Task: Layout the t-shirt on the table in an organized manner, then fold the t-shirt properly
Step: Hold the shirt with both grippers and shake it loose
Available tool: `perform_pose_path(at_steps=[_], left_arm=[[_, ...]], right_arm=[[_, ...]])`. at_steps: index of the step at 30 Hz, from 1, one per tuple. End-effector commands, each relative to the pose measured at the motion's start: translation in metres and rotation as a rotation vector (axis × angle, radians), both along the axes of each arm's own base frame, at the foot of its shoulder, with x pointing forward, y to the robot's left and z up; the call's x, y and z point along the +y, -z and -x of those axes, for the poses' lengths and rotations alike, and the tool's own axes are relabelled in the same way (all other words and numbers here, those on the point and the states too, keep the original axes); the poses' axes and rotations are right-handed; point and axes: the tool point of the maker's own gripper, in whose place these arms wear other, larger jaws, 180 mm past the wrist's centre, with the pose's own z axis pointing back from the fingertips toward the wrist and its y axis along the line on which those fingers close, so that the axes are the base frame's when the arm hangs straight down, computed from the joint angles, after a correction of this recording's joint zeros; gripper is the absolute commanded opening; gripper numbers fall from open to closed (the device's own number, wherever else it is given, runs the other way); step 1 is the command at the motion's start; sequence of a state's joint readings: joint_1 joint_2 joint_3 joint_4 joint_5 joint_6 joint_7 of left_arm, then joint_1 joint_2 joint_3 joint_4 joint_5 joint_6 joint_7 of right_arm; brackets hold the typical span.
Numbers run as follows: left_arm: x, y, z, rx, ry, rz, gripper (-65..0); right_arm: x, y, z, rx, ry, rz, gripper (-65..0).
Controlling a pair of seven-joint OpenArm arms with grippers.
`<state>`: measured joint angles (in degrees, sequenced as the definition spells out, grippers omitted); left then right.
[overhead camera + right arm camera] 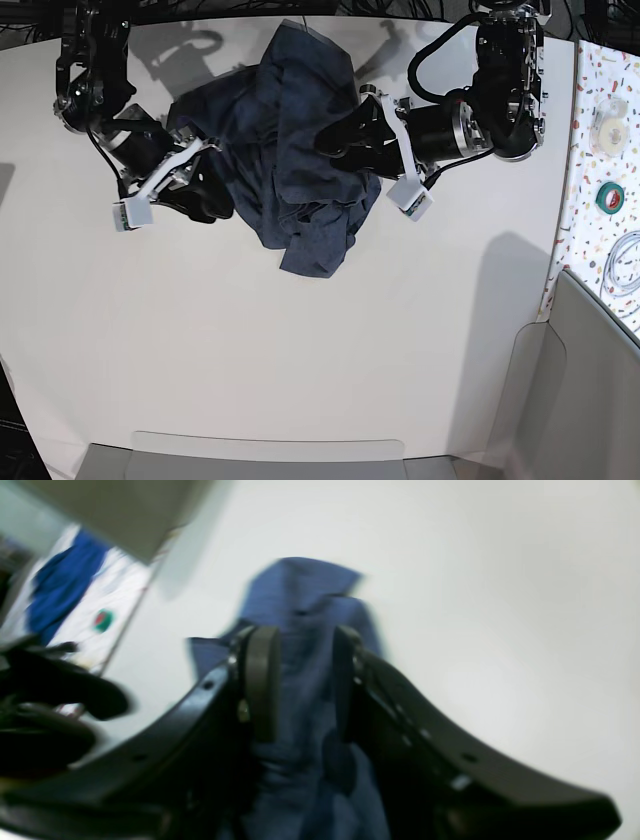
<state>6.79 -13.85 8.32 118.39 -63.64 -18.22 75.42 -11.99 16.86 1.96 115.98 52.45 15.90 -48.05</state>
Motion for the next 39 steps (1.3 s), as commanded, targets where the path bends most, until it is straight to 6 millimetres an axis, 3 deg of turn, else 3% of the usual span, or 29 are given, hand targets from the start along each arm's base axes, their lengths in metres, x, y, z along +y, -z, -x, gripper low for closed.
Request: perform_pose_path(at_steps=[1, 6, 9, 13, 18, 23, 30, 33, 36, 39], left_arm=[[-0.003, -0.012, -0.003, -0.033, 0.003, 0.033, -41.7], [-0.012, -0.010, 0.002, -0.024, 0.035, 0.034, -37.9], [-0.013, -0.001, -0.005, -0.055, 0.043, -0.043, -33.5], [-0.019, 0.014, -0.010, -0.047, 0.034, -0.154, -32.9], [-0.042, 0.023, -0.015, 0.008, -0.041, -0.219, -31.1], [-0.066, 0.034, -0.004, -0.021, -0.066, -0.271, -29.6], [-0.075, 0.043, 0.005, -0.044, -0.070, -0.328, -30.1], [-0.077, 0.047, 0.004, -0.085, -0.074, -0.361, -41.4], [-0.070, 0.047, -0.004, -0.098, -0.108, -0.380, -64.0], [-0.051, 0.042, -0.023, -0.093, -0.209, -0.376, -64.4]], right_arm=[[0.003, -0.013, -0.005, -0.050, -0.011, -0.008, -46.6], [0.006, 0.000, -0.008, -0.037, -0.020, 0.053, -46.6], [0.011, 0.007, -0.004, -0.026, -0.037, 0.075, -46.6], [0.020, 0.014, 0.004, -0.004, -0.066, 0.075, -46.6], [0.017, 0.020, 0.009, 0.017, -0.058, 0.077, -46.7], [0.016, 0.025, 0.013, 0.032, -0.056, 0.080, -46.7], [0.017, 0.033, 0.015, 0.040, -0.034, 0.112, -46.8], [0.016, 0.040, 0.018, 0.050, -0.032, 0.141, -46.8], [0.015, 0.041, 0.017, 0.047, -0.018, 0.156, -46.8], [0.014, 0.043, 0.016, 0.045, -0.014, 0.170, -46.8]])
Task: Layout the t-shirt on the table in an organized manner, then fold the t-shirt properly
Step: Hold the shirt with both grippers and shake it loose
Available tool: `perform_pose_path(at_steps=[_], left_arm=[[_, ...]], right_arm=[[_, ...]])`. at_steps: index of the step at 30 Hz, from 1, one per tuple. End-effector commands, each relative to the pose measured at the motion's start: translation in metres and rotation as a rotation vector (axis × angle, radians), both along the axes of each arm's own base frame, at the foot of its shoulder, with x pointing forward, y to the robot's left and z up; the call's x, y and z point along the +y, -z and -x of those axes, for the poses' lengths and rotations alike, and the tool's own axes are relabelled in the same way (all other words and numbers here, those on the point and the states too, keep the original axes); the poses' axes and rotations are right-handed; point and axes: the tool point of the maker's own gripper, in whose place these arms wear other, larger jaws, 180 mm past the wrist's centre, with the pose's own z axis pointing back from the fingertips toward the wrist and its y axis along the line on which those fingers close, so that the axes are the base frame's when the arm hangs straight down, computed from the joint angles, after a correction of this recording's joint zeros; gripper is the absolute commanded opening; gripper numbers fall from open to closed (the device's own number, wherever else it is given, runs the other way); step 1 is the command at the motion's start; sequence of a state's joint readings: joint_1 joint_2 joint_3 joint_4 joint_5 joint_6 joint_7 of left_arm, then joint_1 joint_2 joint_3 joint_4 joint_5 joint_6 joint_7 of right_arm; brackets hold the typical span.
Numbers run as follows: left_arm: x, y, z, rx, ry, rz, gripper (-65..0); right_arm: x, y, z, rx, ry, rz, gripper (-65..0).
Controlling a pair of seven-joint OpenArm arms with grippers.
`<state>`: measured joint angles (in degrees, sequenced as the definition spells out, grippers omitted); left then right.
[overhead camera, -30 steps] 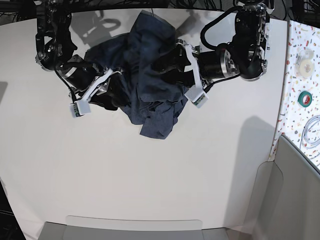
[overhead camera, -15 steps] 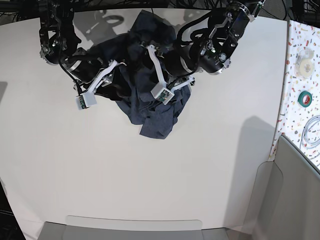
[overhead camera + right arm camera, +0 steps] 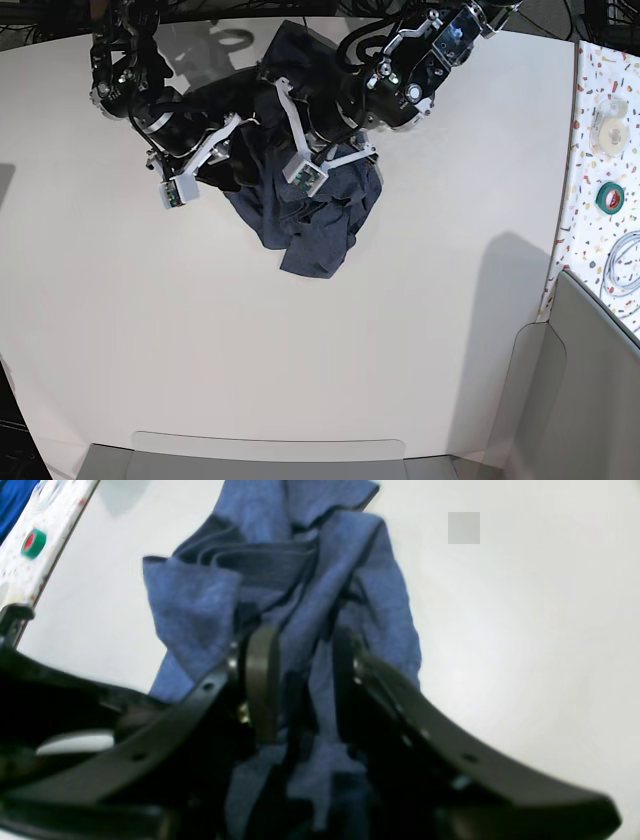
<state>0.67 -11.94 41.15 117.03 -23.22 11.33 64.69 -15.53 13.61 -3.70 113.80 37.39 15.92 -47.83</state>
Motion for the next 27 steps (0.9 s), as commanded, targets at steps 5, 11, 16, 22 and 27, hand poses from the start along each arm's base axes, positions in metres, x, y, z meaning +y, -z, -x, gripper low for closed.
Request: perform_pose_path(at_steps=[5, 11, 16, 22, 27], left_arm=[[0.055, -0.014, -0.038, -0.064, -0.225, 0.018, -65.0], [0.143, -0.011, -0.054, -0.130, -0.523, 0.008, -65.0], [0.187, 0.000, -0.042, -0.114, -0.647, -0.031, -65.0], [0.139, 0.009, -0.027, -0.068, -0.442, -0.021, -55.9], [0.092, -0.007, -0.037, -0.100, -0.341, 0.055, -33.0]], right_arm=[[-0.001, -0.012, -0.006, -0.051, 0.001, -0.006, -47.0], [-0.002, -0.012, -0.007, -0.053, 0.002, -0.001, -47.0], [-0.011, -0.005, -0.010, -0.062, 0.016, 0.082, -47.0], [-0.002, -0.004, -0.012, -0.065, 0.041, 0.076, -46.8], [-0.001, -0.004, -0.012, -0.065, 0.041, 0.075, -46.8]])
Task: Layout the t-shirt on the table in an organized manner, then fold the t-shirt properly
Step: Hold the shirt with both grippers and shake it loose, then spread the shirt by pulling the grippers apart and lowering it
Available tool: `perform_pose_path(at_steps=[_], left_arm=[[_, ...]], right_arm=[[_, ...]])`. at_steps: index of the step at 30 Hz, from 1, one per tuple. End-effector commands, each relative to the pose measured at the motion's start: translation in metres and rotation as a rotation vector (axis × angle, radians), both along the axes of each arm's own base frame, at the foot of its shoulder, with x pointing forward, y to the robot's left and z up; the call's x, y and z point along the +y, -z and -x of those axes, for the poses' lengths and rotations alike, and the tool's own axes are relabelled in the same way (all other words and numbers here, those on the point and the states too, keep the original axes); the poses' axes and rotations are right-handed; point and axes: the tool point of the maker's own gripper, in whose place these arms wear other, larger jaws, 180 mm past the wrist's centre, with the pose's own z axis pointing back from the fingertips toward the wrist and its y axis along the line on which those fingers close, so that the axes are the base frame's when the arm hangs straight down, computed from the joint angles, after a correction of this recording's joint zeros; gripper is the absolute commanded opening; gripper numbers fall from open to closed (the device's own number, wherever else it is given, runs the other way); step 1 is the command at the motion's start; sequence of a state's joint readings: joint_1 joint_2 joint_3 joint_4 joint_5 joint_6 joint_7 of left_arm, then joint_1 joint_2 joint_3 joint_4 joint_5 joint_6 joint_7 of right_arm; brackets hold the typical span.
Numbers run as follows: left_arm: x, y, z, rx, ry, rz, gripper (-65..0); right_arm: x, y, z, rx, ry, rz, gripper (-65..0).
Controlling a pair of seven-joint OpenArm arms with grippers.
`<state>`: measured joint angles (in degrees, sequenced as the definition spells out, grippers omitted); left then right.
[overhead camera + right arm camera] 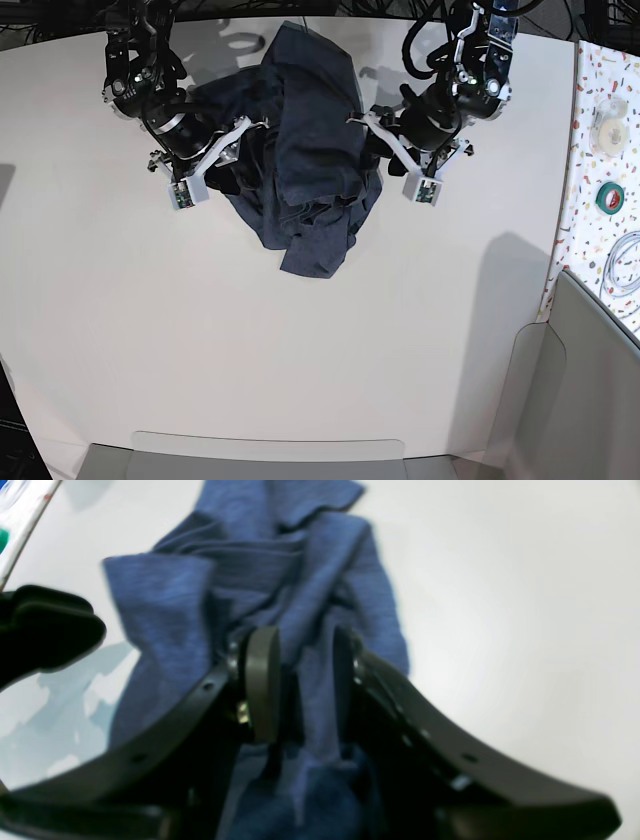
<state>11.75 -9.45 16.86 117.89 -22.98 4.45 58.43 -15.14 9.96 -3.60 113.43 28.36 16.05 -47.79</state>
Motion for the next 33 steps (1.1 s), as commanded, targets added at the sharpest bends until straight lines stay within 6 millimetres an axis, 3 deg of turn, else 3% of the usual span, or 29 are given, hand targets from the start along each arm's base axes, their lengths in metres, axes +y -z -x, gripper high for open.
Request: perform_pose_path(at_steps=[1, 8, 16, 18, 21, 24, 27, 33], left_arm=[[-0.008, -0.019, -0.012, -0.069, -0.004, 0.037, -30.3], [-0.030, -0.033, -0.020, -0.102, 0.021, 0.085, -29.1], [-0.079, -0.032, 0.005, -0.084, 0.178, 0.118, -29.8], [-0.082, -0.032, 0.006, -0.088, 0.188, 0.117, -32.7], [-0.079, -0.030, 0.003, -0.084, 0.179, 0.112, -45.8], [-0.064, -0.029, -0.006, -0.089, 0.132, 0.100, -63.9], [-0.041, -0.033, -0.021, -0.112, 0.061, 0.085, -65.0], [0.026, -0.039, -0.045, -0.147, -0.137, 0.045, -65.0]], right_arm=[[0.001, -0.011, -0.005, -0.045, -0.001, -0.016, -46.8], [0.002, -0.005, 0.003, -0.020, 0.000, -0.021, -46.8], [0.001, -0.006, 0.002, -0.025, 0.002, -0.021, -46.8], [0.002, -0.007, 0.001, -0.026, 0.001, -0.022, -46.8], [0.001, -0.007, 0.001, -0.026, 0.002, -0.022, -46.8], [0.001, -0.006, 0.001, -0.025, 0.002, -0.021, -46.8], [0.001, -0.006, 0.001, -0.025, 0.002, -0.021, -46.8], [0.001, -0.005, 0.001, -0.023, 0.002, -0.019, -47.0]])
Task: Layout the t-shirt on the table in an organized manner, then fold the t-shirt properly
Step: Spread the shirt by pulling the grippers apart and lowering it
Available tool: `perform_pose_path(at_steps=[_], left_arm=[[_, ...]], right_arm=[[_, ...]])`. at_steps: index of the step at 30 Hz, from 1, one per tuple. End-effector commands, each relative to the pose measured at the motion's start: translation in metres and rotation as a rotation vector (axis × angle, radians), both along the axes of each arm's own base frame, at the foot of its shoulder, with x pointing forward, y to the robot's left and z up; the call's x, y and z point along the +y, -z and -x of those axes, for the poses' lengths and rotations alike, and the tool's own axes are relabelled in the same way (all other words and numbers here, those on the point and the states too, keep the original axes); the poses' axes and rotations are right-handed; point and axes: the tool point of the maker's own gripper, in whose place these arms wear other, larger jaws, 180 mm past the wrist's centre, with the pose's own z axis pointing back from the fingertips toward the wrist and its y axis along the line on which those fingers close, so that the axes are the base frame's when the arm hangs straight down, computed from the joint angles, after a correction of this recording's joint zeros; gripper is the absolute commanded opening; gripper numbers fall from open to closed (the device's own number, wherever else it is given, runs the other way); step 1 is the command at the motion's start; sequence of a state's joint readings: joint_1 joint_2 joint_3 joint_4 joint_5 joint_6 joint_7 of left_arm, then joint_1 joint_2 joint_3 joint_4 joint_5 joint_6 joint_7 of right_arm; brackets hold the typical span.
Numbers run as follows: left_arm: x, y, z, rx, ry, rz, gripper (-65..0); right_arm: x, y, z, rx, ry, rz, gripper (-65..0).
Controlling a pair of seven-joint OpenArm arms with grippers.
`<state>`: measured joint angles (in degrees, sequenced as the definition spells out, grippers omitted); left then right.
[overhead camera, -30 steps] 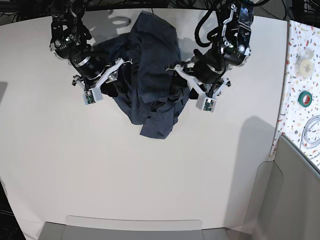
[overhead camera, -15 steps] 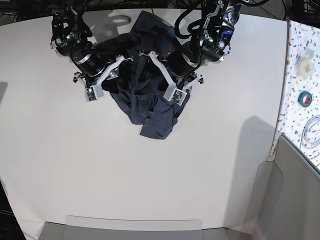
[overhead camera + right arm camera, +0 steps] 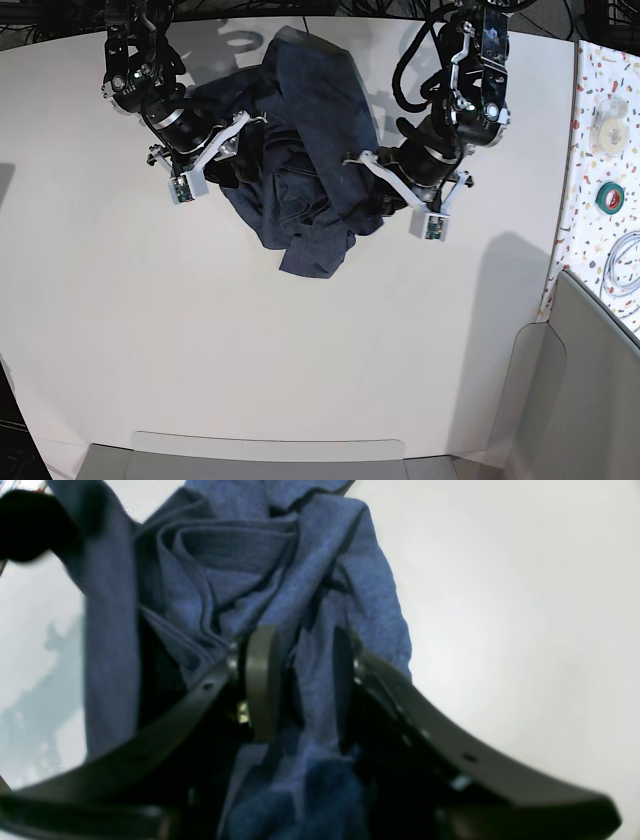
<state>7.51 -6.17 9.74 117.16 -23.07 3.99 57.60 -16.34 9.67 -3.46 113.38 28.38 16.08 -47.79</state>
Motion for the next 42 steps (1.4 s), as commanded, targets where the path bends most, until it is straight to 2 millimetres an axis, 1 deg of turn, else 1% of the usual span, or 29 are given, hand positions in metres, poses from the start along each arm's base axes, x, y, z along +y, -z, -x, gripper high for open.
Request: perform_pose_path(at_steps=[1, 3, 6, 8, 10, 14, 15, 17, 19, 22, 23, 25, 26, 27, 30, 32, 34, 35, 38, 42], left_arm=[[0.012, -0.015, -0.009, -0.057, -0.041, 0.002, -65.0], [0.036, -0.017, -0.013, -0.065, -0.109, -0.010, -65.0], [0.070, -0.016, -0.013, -0.059, -0.202, -0.027, -65.0], [0.092, -0.010, -0.004, -0.037, -0.265, -0.042, -65.0], [0.108, -0.006, 0.002, -0.023, -0.308, -0.052, -65.0], [0.143, 0.004, 0.020, 0.014, -0.405, -0.082, -65.0], [0.149, 0.006, 0.024, 0.024, -0.421, -0.087, -65.0], [0.155, 0.010, 0.032, 0.041, -0.439, -0.095, -64.3], [0.157, 0.013, 0.037, 0.054, -0.444, -0.100, -57.8], [0.154, 0.019, 0.043, 0.092, -0.433, -0.097, -44.3], [0.153, 0.021, 0.045, 0.110, -0.428, -0.095, -41.1], [0.144, 0.022, 0.045, 0.134, -0.405, -0.041, -37.1], [0.139, 0.022, 0.046, 0.141, -0.393, -0.007, -36.9], [0.136, 0.020, 0.046, 0.149, -0.372, 0.018, -37.0], [0.133, 0.013, 0.043, 0.138, -0.330, 0.066, -37.0], [0.130, 0.010, 0.042, 0.134, -0.316, 0.089, -37.0], [0.130, 0.012, 0.044, 0.141, -0.313, 0.092, -37.0], [0.129, 0.012, 0.045, 0.144, -0.314, 0.093, -37.0], [0.129, 0.013, 0.045, 0.146, -0.313, 0.093, -37.0], [0.129, 0.014, 0.047, 0.149, -0.315, 0.092, -37.0]], right_arm=[[0.000, -0.010, -0.006, -0.042, 0.000, -0.014, -47.0], [-0.001, -0.005, -0.006, -0.028, 0.004, -0.013, -47.0], [-0.003, 0.004, -0.004, -0.004, 0.010, -0.011, -47.1], [-0.004, 0.004, -0.007, -0.019, 0.023, -0.024, -47.1], [-0.006, 0.006, -0.009, -0.026, 0.038, -0.033, -47.1], [-0.016, 0.008, -0.013, -0.038, 0.086, -0.045, -47.1], [-0.018, 0.007, -0.014, -0.039, 0.102, -0.051, -47.1], [-0.026, 0.005, -0.017, -0.043, 0.139, -0.058, -47.0], [-0.029, 0.004, -0.018, -0.047, 0.155, -0.062, -46.8], [-0.028, 0.001, -0.021, -0.056, 0.155, -0.064, -46.8], [-0.026, -0.001, -0.022, -0.064, 0.149, -0.067, -46.8], [-0.024, -0.008, -0.028, -0.085, 0.144, -0.070, -46.8], [-0.023, -0.010, -0.029, -0.090, 0.141, -0.075, -46.8], [-0.016, -0.014, -0.029, -0.100, 0.128, -0.084, -46.7], [0.011, -0.036, -0.037, -0.161, 0.059, -0.116, -46.7], [0.039, -0.051, -0.041, -0.199, -0.018, -0.141, -46.7], [0.065, -0.061, -0.041, -0.223, -0.099, -0.155, -46.7], [0.079, -0.064, -0.040, -0.229, -0.140, -0.162, -46.7], [0.107, -0.066, -0.035, -0.231, -0.229, -0.174, -46.7], [0.129, -0.058, -0.029, -0.206, -0.298, -0.175, -46.5]])
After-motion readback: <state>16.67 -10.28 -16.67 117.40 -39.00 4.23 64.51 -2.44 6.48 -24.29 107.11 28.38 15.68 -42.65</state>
